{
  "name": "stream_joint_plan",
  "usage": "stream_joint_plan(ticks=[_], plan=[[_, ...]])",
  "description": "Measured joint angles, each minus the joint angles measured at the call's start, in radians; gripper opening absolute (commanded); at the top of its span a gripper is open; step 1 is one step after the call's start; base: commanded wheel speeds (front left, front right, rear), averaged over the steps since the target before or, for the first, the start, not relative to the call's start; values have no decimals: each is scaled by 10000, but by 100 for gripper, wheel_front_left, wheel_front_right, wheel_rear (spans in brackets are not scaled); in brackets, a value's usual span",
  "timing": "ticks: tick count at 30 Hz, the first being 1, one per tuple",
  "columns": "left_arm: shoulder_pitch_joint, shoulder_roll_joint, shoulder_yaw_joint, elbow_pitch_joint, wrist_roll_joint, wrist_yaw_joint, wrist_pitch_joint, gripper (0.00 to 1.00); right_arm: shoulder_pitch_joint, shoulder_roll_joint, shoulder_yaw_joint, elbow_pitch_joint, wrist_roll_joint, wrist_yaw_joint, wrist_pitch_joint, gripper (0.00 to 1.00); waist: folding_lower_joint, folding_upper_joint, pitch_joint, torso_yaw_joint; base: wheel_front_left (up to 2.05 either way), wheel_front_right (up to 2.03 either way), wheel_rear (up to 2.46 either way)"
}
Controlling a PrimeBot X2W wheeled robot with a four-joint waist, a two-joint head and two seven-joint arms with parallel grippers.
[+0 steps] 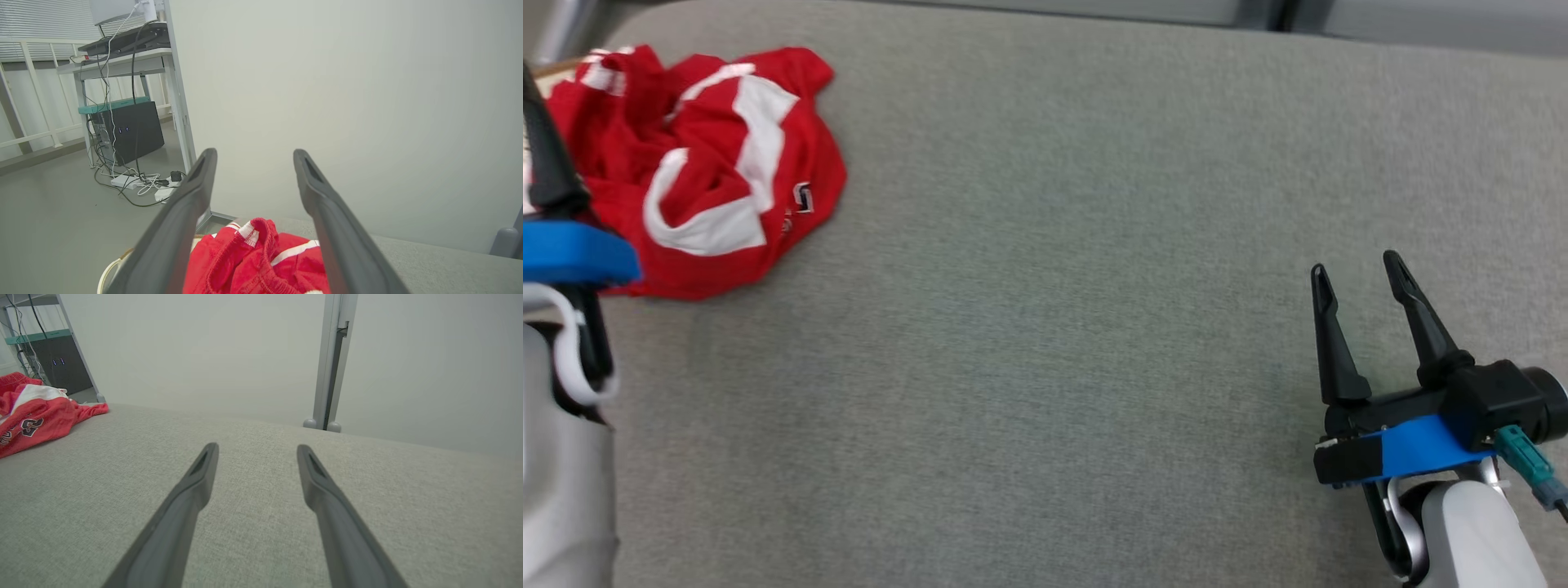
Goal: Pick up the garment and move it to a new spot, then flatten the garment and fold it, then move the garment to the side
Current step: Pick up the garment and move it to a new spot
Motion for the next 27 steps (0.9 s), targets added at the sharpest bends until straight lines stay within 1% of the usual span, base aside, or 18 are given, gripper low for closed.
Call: stream_joint_plan(ticks=[3, 6, 8, 12, 15, 18, 21, 24, 27], plan=[[-569, 307, 107, 453, -138, -153, 341, 100, -73, 0, -13, -280, -67, 0, 117, 100, 0, 0, 397, -293, 0, 0, 0], [-965, 462, 138, 1191, -368, -316, 993, 100, -104, 0, 0, -468, -107, 0, 165, 100, 0, 0, 703, -469, 0, 0, 0], [-1025, 516, 98, 1528, -510, -453, 1231, 100, -162, 0, -8, -558, -109, 0, 171, 100, 0, 0, 840, -544, 0, 0, 0], [-1019, 401, -140, 2372, -715, -746, 2103, 100, -226, 0, -52, -610, -111, 0, 173, 100, -1, 0, 918, -555, 0, 0, 0], [-916, 299, -355, 2823, -811, -961, 2493, 100, -228, 2, -46, -602, -109, 0, 171, 100, -1, 0, 910, -526, 0, 0, 0], [-716, 75, -637, 3219, -905, -1175, 2846, 100, -238, 2, -17, -568, -109, 0, 173, 100, -2, 0, 889, -464, 0, 0, 0], [-667, -115, -817, 3659, -1039, -1296, 3256, 100, -262, 2, 58, -543, -109, 0, 201, 100, -2, 0, 845, -438, 0, 0, 0], [-657, -196, -1014, 4138, -1051, -1346, 3672, 100, -275, 2, 142, -525, -109, 0, 236, 100, -3, 0, 789, -473, 0, 0, 0], [-719, -190, -1076, 4506, -1095, -1394, 3868, 100, -279, 2, 198, -531, -104, 0, 242, 100, -3, 0, 764, -540, 0, 0, 0]])
